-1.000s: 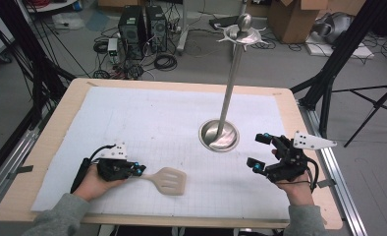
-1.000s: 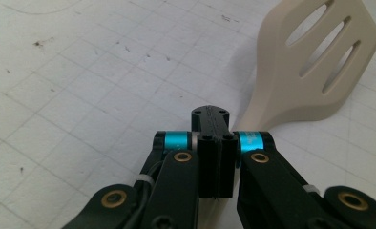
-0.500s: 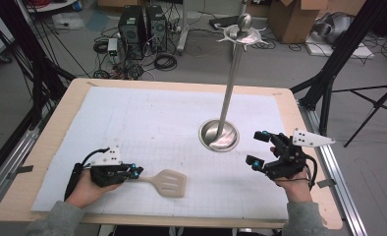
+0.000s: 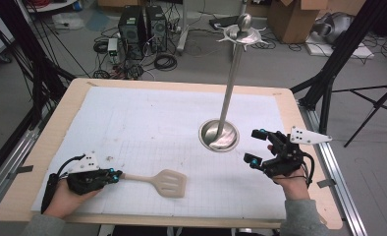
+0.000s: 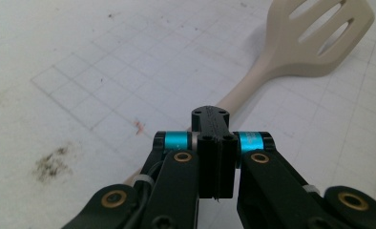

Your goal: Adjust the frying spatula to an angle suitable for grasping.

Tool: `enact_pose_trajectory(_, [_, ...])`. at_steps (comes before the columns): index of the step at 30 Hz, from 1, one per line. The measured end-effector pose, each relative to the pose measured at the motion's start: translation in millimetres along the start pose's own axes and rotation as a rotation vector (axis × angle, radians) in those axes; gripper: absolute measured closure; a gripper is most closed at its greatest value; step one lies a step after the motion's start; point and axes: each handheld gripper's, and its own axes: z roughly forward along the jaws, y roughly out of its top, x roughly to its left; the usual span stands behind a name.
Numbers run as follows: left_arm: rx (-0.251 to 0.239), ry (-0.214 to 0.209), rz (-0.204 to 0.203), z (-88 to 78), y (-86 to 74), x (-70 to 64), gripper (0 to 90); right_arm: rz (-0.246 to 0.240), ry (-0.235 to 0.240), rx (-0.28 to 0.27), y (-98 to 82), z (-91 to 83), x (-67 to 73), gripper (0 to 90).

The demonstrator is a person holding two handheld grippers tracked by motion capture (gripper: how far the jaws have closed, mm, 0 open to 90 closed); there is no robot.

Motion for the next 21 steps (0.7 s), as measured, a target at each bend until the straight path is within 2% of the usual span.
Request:
enact_pose_trajectory(12, [-0.003, 0.015, -0.026, -14.0, -14.6, 12.9, 90.0, 0.005, 0.002, -0.003, -0.1, 1.6, -1.3, 2.6])
enact_pose_trajectory(21, [0.046, 0.003, -0.022, -14.5, -21.7, 16.8, 90.0, 0.007, 0.002, -0.009, 0.0, 0.6, -1.6, 2.5])
